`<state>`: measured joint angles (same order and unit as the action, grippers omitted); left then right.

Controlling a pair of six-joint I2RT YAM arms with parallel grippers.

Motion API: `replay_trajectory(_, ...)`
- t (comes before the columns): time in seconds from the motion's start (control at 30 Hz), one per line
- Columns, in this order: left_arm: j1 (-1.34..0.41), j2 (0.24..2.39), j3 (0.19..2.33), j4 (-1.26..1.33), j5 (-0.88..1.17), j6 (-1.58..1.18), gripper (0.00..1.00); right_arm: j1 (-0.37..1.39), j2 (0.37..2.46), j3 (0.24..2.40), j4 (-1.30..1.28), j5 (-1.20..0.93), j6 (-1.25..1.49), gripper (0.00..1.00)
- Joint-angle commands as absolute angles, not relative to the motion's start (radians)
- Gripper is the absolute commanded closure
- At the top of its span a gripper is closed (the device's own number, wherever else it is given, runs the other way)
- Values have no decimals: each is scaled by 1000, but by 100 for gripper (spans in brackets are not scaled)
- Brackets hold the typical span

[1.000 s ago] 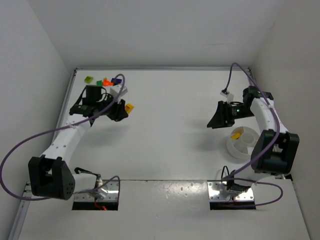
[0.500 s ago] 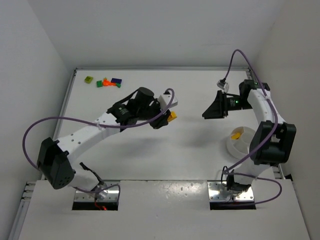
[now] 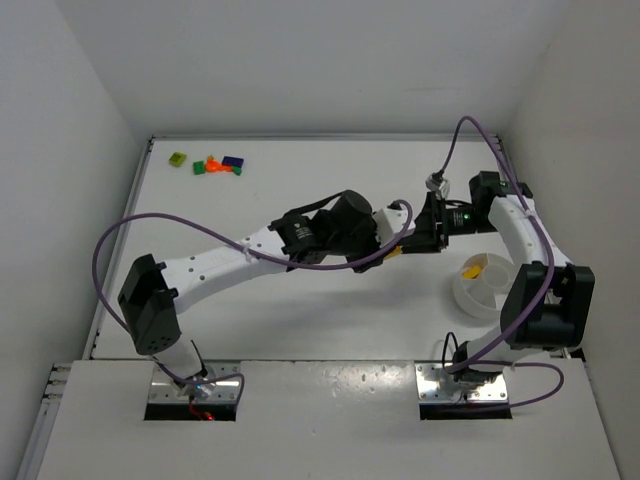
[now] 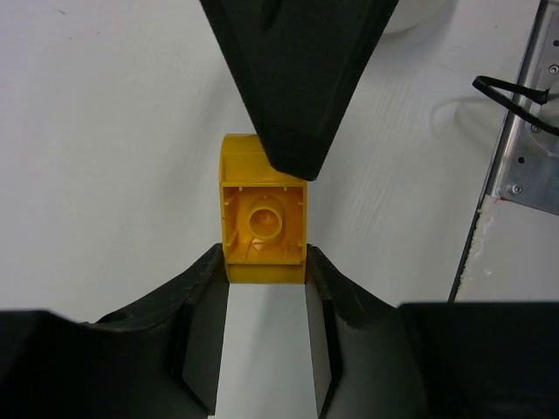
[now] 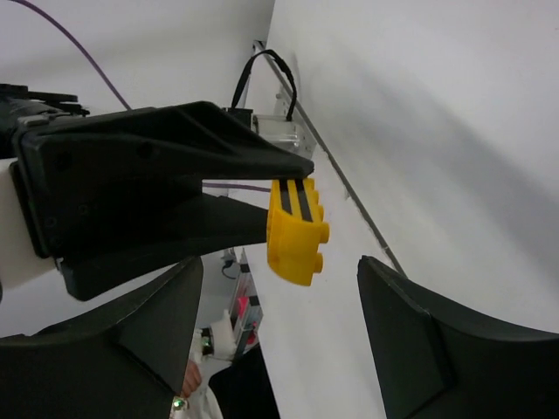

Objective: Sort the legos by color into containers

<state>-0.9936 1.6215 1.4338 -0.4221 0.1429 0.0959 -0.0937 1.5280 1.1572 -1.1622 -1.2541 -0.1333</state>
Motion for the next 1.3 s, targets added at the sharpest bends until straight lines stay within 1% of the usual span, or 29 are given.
replay_trajectory(0.0, -1006, 1623, 1489, -422, 109, 86, 90, -86, 1496, 1147, -1100, -1262, -94, 28)
replay_trajectory(0.43, -1025, 1632, 1531, -431, 100, 86, 90, -58, 1505, 1127, -1046, -1284, -51, 29)
replay_trajectory(0.6, -1034, 1650, 1540, -431, 109, 77, 90, -49, 1505, 1127, -1046, -1302, -51, 33)
replay_trajectory(0.63, -1034, 1651, 1540, -431, 109, 77, 90, -49, 1505, 1127, -1046, -1302, -51, 38)
replay_trajectory(0.7, -1034, 1651, 1540, -431, 109, 77, 90, -49, 1505, 1127, -1037, -1302, -51, 43)
replay_trajectory(0.73, -1034, 1651, 1540, -431, 109, 68, 90, -49, 1505, 1127, -1037, -1302, -51, 50)
replay_trajectory(0.83, -1034, 1651, 1540, -431, 120, 67, 90, -49, 1494, 1127, -1028, -1311, -51, 58)
replay_trajectory(0.9, -1034, 1651, 1540, -431, 120, 67, 90, -40, 1485, 1127, -1028, -1312, -51, 67)
replay_trajectory(0.93, -1034, 1651, 1540, -431, 111, 67, 88, -40, 1485, 1127, -1028, -1312, -51, 71)
replay_trajectory(0.97, -1034, 1651, 1540, -431, 110, 67, 87, -40, 1476, 1127, -1028, -1312, -51, 79)
replay_trajectory(1.0, -1034, 1651, 1540, -431, 110, 67, 85, -40, 1476, 1127, -1028, -1312, -60, 83)
replay_trajectory(1.03, -1034, 1651, 1531, -431, 100, 67, 79, -40, 1465, 1127, -1028, -1312, -60, 87)
replay_trajectory(1.07, -1034, 1641, 1531, -431, 100, 67, 76, -40, 1450, 1127, -1028, -1299, -60, 96)
replay_trajectory(1.1, -1034, 1641, 1522, -431, 89, 67, 70, -40, 1441, 1127, -1028, -1284, -60, 100)
replay_trajectory(1.13, -1034, 1631, 1511, -431, 77, 67, 54, -40, 1422, 1127, -1028, -1261, -60, 100)
replay_trajectory(1.17, -1034, 1631, 1511, -431, 77, 67, 46, -54, 1413, 1127, -1044, -1244, -90, 100)
replay_trajectory(1.2, -1034, 1609, 1487, -431, 77, 78, 30, -63, 1413, 1147, -1089, -1227, -116, 100)
replay_trajectory(1.27, -1034, 1583, 1460, -440, 39, 78, 19, -72, 1390, 1182, -1129, -1151, -164, 100)
